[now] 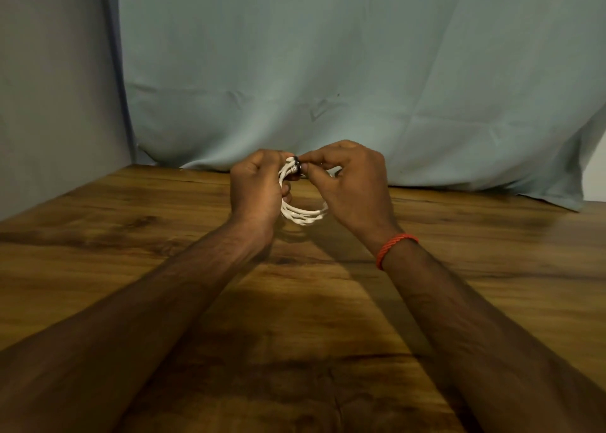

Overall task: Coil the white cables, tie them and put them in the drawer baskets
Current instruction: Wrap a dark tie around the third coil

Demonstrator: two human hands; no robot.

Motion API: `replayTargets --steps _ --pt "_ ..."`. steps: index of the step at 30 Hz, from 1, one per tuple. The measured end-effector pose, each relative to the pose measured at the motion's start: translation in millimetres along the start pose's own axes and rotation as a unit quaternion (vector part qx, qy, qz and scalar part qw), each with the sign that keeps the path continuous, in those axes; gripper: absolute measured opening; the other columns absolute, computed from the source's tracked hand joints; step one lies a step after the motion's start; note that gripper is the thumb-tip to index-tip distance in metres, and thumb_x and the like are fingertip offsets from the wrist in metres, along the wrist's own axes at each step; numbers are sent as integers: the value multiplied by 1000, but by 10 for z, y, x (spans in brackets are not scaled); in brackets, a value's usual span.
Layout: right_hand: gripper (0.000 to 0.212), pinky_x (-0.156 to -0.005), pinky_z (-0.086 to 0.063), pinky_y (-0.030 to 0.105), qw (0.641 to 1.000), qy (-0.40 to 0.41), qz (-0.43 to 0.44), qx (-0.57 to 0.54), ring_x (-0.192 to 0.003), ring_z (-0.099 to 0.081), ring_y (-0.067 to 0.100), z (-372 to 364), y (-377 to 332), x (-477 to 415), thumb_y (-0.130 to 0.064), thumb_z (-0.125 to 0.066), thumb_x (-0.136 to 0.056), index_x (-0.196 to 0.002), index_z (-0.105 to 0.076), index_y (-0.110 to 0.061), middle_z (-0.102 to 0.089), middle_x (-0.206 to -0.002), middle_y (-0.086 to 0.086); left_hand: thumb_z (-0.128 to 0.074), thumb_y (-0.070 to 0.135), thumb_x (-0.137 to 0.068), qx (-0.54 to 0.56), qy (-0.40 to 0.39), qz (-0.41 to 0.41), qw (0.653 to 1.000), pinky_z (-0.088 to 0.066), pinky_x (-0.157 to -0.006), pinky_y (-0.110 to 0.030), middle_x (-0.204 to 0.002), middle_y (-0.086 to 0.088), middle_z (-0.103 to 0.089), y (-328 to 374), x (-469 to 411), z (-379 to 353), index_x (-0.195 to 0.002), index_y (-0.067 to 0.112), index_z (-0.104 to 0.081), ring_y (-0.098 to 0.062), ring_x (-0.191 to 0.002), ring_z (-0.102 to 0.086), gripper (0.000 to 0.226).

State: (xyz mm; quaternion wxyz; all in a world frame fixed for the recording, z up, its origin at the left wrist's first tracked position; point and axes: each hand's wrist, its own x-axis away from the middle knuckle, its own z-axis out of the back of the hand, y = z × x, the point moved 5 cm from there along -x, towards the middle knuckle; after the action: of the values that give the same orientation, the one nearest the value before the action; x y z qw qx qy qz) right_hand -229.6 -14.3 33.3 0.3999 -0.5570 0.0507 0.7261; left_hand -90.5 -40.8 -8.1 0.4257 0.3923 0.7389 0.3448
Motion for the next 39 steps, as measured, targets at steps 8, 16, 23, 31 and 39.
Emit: replayTargets --steps 8,16,23,31,39 --pt "12 -78 -61 33 986 -20 -133 -100 -73 -72 4 91 107 -20 -17 -88 -74 -83 -81 -18 -76 -75 -7 -53 6 -96 -42 -16 -54 998 -39 -46 -22 -81 -17 -64 39 67 -43 -86 12 -69 -12 -52 -46 20" --pt "23 -68 -54 44 979 -21 113 166 -81 -66 26 39 -134 13 -27 -58 -93 -94 -77 -15 -72 -87 5 -59 9 -94 -18 -12 -55 998 -46 -52 -22 -76 -3 -69 62 39 -30 -86 15 -72 -11 -60 -57 17" --pt "17 -58 -45 38 951 -59 168 254 -74 -58 31 -23 -182 12 -16 -54 -94 -87 -70 -13 -65 -81 6 -66 7 -90 -52 -9 -68 996 -48 -54 -24 -68 1 -72 43 30 -14 -90 9 -73 -16 -62 -58 7" --pt "12 -56 -29 30 944 -58 179 271 -65 -57 31 -55 -171 -36 -3 -71 -79 -72 -70 -12 -61 -66 7 -63 0 -91 -61 -30 -68 995 -43 -48 -22 -72 -15 -70 35 -14 10 -95 0 -74 -8 -47 -49 11" --pt "19 -66 -52 46 982 -25 112 147 -78 -61 30 91 -74 -61 -24 -61 -89 -88 -78 -15 -66 -77 8 -58 1 -98 -56 -91 -91 990 -46 -50 -20 -77 -20 -65 35 17 -59 -108 3 -71 -6 -50 -51 16"
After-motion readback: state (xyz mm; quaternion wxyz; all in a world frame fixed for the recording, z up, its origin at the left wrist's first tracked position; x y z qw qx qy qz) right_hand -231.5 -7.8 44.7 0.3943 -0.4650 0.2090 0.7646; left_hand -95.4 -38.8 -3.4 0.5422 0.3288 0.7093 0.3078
